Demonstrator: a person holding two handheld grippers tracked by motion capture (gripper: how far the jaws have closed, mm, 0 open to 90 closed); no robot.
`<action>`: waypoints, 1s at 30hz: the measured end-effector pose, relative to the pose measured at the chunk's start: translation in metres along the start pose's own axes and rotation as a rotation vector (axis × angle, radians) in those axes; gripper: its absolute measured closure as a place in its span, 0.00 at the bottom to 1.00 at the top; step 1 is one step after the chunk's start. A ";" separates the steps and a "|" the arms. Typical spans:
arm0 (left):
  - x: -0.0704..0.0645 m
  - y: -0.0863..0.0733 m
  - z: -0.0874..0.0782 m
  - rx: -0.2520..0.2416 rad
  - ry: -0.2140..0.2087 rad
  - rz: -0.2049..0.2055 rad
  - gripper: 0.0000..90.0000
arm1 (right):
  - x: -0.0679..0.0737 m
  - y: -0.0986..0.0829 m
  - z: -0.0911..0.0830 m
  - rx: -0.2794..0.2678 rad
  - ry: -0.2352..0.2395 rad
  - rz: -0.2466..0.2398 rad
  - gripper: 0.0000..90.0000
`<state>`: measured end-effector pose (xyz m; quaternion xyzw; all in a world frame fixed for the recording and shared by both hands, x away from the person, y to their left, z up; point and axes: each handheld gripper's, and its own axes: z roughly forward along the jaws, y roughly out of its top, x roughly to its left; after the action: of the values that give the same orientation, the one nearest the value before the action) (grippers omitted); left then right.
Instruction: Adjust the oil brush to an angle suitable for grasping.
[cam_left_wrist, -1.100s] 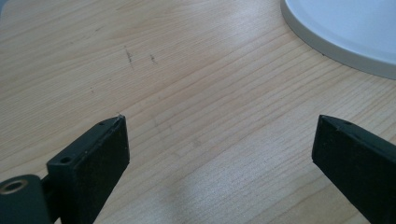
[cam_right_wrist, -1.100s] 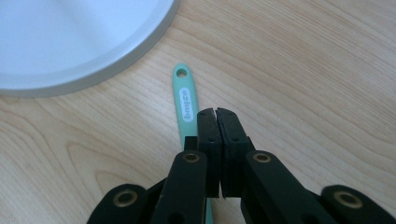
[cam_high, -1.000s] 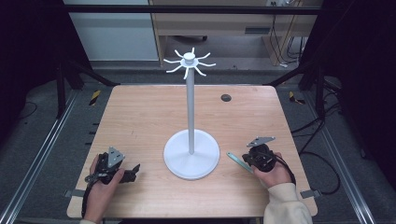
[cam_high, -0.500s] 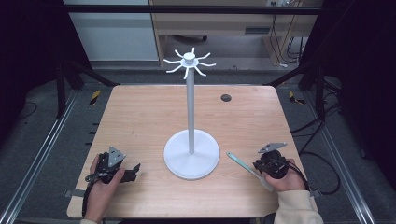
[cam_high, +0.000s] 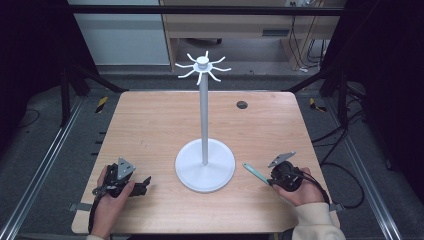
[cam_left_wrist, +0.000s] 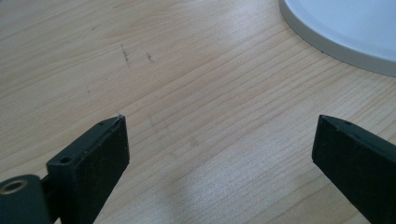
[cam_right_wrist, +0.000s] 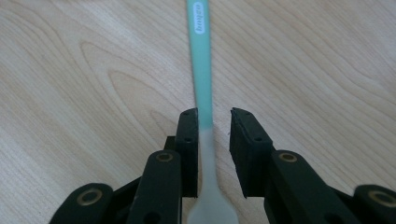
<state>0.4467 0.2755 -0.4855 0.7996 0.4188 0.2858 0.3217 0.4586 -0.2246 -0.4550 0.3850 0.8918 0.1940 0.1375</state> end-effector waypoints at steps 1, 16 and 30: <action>0.000 0.000 0.000 0.001 0.000 0.000 0.04 | -0.001 0.001 0.001 0.008 0.008 -0.009 0.82; 0.000 -0.002 0.001 0.010 -0.001 -0.002 0.04 | -0.009 0.020 0.009 0.157 0.060 -0.039 0.79; 0.000 -0.002 0.001 0.009 -0.001 -0.001 0.04 | -0.009 0.023 0.019 0.220 0.083 -0.056 0.82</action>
<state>0.4466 0.2763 -0.4873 0.8011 0.4203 0.2835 0.3182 0.4861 -0.2124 -0.4607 0.3644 0.9230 0.1070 0.0626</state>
